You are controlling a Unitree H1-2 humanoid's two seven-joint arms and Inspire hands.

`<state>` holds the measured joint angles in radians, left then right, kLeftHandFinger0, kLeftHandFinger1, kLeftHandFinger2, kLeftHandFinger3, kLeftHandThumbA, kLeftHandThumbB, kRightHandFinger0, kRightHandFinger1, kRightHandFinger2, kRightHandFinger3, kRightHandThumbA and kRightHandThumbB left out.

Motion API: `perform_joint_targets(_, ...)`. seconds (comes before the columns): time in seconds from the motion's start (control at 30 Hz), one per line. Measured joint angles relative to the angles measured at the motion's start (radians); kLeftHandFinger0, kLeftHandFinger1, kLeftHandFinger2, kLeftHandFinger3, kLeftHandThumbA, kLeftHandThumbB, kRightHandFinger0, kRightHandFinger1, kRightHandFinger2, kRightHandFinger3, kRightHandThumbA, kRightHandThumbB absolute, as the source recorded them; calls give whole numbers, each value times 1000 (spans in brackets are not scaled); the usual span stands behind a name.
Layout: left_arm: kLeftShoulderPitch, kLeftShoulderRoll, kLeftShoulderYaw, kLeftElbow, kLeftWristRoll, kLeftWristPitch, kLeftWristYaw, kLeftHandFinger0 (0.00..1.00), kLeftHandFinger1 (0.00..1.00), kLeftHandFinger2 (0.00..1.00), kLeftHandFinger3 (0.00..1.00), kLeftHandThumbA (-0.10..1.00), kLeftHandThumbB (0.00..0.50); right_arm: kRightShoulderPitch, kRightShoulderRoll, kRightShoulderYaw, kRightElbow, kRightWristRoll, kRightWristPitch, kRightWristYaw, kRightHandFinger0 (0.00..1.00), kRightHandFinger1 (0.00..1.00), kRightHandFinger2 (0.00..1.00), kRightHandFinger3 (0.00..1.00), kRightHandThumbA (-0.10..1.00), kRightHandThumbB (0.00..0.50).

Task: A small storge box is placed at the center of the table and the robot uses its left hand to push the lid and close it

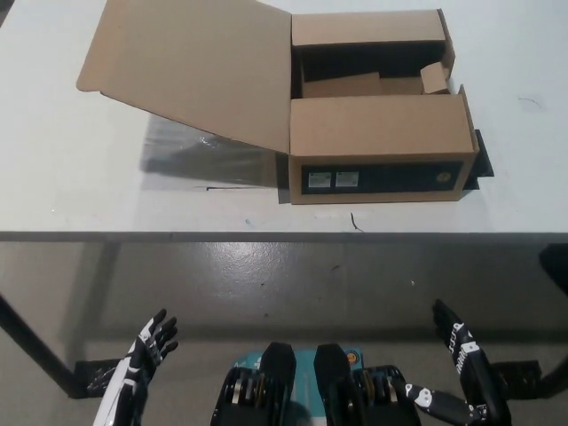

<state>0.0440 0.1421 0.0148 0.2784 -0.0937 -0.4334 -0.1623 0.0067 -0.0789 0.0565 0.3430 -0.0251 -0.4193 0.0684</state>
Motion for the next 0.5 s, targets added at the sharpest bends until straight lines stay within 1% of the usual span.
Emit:
perform_joint_targets(0.03,-1,0,0,-2,0,0,-1,1000,1000,1000,1000,1000,429,-3,0,0,2,0,0,0,1000,1000,1000,1000,1000,304)
perform_joint_targets(0.2,-2,0,1,-4,-1,0,-7,1000,1000,1000,1000,1000,433,-19,1,0,3,0,0,0,1000,1000,1000,1000,1000,315)
perform_joint_targets(0.23,-3,0,1,-4,-1,0,-7,1000,1000,1000,1000,1000,426,-22,1,0,3,0,0,0,1000,1000,1000,1000,1000,314)
perform_joint_targets(0.33,-4,0,1,-3,-1,0,-7,1000,1000,1000,1000,1000,427,-23,1,0,3,0,0,0,1000,1000,1000,1000,1000,313)
perform_joint_targets(0.43,-4,0,0,-4,-2,0,-9,1000,1000,1000,1000,1000,474,-23,1,0,3,1,0,0,1000,1000,1000,1000,1000,309)
perform_joint_targets(0.47,-3,0,0,-9,-4,0,-11,1000,1000,1000,1000,1000,456,-23,1,0,3,1,0,0,1000,1000,1000,1000,1000,314)
perform_joint_targets(0.5,-1,0,0,-23,-9,0,-14,1000,1000,1000,1000,1000,459,-23,1,0,3,1,0,0,1000,1000,1000,1000,1000,315)
